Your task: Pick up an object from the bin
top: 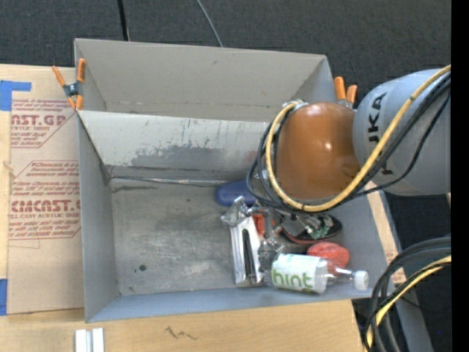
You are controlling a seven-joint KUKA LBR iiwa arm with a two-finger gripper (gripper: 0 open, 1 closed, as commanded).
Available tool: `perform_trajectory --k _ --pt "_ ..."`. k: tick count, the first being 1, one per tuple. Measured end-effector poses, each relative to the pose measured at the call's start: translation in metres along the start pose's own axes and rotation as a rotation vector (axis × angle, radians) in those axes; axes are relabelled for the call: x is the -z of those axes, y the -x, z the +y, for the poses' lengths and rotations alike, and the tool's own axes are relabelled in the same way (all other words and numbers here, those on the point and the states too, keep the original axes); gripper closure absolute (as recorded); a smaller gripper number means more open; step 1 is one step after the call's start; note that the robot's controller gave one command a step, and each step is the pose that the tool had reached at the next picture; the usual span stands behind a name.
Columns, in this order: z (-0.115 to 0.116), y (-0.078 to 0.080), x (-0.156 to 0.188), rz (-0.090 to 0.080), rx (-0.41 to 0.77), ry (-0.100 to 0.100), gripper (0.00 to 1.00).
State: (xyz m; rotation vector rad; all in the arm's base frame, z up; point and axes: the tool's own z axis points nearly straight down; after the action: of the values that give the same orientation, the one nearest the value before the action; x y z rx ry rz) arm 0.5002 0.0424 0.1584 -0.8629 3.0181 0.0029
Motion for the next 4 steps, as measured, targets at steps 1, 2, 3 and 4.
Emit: perform_trajectory --k 1,2,3,4 --pt "-0.01 -0.023 -0.081 -0.012 0.141 -0.003 1.0" --pt "-0.01 -0.023 -0.081 -0.012 0.141 -0.003 1.0" --pt "-0.034 -0.008 0.028 0.0 0.178 0.0 1.0" --pt "-0.034 -0.008 0.028 0.0 0.178 0.001 1.0"
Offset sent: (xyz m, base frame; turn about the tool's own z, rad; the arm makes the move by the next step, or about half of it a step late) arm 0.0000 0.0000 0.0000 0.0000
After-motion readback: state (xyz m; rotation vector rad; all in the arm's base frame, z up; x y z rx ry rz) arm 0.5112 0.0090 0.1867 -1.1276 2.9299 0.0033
